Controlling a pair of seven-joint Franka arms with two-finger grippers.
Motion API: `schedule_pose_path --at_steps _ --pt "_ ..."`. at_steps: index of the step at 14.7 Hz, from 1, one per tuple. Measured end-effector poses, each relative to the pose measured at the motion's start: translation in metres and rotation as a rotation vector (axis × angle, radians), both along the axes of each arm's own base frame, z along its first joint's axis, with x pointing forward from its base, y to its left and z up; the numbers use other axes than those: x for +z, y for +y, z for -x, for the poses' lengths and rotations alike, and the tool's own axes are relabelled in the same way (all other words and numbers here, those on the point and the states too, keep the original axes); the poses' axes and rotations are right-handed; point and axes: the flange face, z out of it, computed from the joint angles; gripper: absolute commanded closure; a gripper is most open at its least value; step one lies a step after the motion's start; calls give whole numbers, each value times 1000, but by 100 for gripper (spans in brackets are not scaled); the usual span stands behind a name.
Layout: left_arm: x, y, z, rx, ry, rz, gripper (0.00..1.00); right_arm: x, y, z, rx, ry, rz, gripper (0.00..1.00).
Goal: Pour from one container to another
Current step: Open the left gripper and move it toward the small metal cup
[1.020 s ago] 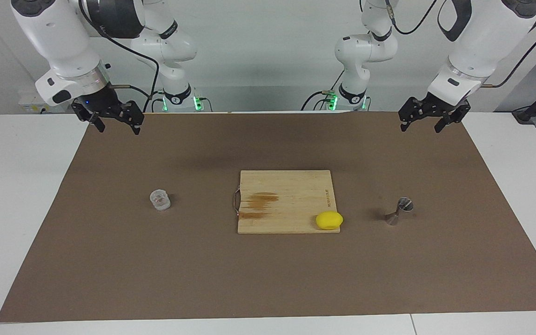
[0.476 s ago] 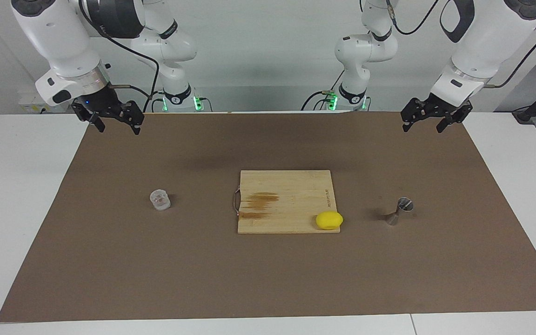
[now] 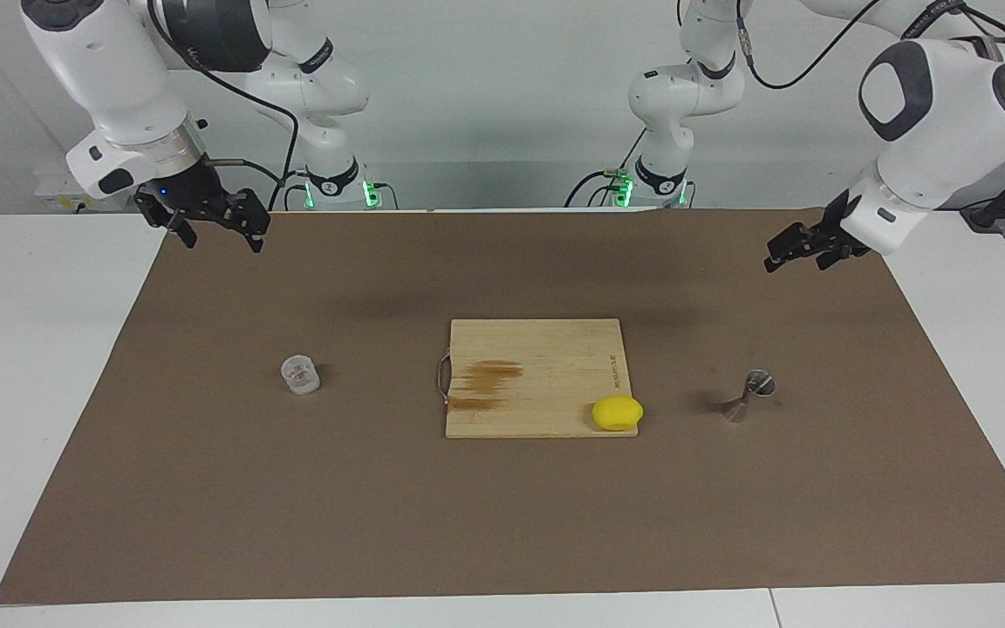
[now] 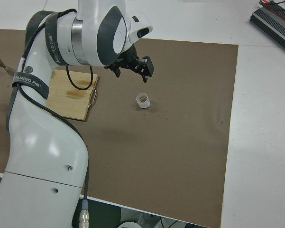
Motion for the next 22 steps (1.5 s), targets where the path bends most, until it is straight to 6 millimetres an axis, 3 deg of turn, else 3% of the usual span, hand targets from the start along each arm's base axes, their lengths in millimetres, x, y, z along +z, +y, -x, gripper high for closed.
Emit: schedule_pose_path --at_steps 3,8,13,16,22 --pt "-35 29 -8 249 72 69 0 0 0 0 0 0 0 0" --pt "-82 43 -8 814 232 198 0 0 0 0 0 0 0 0" --pt "-124 84 0 1264 425 416 0 0 0 0 0 0 0 0" --pt "-145 99 -3 1414 502 526 0 0 0 0 0 0 0 0" --pt "-197 97 3 1621 630 717 0 0 0 0 0 0 0 0"
